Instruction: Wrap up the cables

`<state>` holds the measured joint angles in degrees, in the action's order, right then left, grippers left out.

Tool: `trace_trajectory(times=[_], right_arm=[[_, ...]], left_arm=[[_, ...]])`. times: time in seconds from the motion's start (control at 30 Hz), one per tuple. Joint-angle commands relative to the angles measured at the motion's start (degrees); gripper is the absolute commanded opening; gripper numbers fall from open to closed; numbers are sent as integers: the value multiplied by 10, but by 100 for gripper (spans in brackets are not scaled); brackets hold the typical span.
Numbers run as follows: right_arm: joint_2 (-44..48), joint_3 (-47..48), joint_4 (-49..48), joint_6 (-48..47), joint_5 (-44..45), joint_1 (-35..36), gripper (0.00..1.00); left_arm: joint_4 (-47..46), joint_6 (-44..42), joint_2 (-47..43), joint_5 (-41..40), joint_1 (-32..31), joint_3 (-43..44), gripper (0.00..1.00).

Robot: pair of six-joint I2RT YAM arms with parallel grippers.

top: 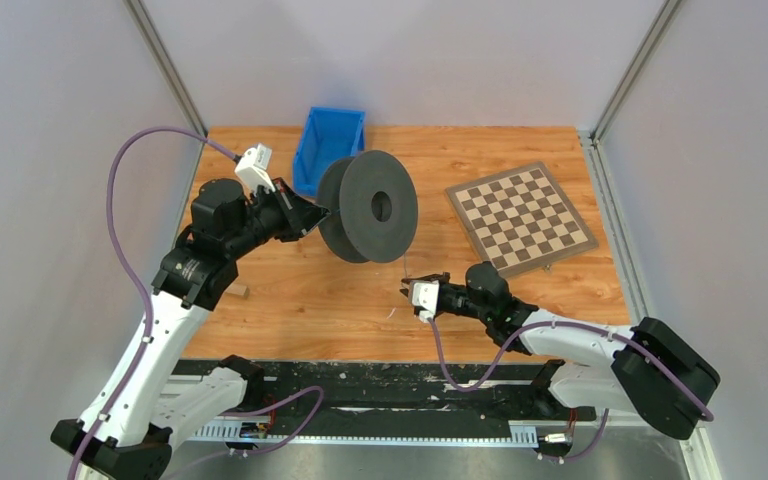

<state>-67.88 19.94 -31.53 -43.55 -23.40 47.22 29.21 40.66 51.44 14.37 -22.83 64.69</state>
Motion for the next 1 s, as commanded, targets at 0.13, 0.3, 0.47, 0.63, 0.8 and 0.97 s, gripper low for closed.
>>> trace_trajectory(times=[0.13, 0.3, 0.47, 0.63, 0.8, 0.97], right_arm=[[-5, -9, -24, 8, 10, 3, 0], [19, -7, -5, 33, -20, 5, 0], [64, 41, 23, 94, -48, 38, 0], [57, 145, 92, 158, -13, 93, 0], [5, 233, 115, 242, -2, 108, 0], [-49, 308, 106, 328, -6, 109, 0]], left_arm=[[-47, 15, -5, 0, 2, 24, 0], [-57, 8, -4, -5, 2, 5, 0], [-102, -15, -6, -2, 2, -42, 0], [-112, -47, 11, -8, 2, -63, 0], [-149, -92, 1, -19, 1, -107, 0], [-138, -144, 11, -38, 0, -121, 0]])
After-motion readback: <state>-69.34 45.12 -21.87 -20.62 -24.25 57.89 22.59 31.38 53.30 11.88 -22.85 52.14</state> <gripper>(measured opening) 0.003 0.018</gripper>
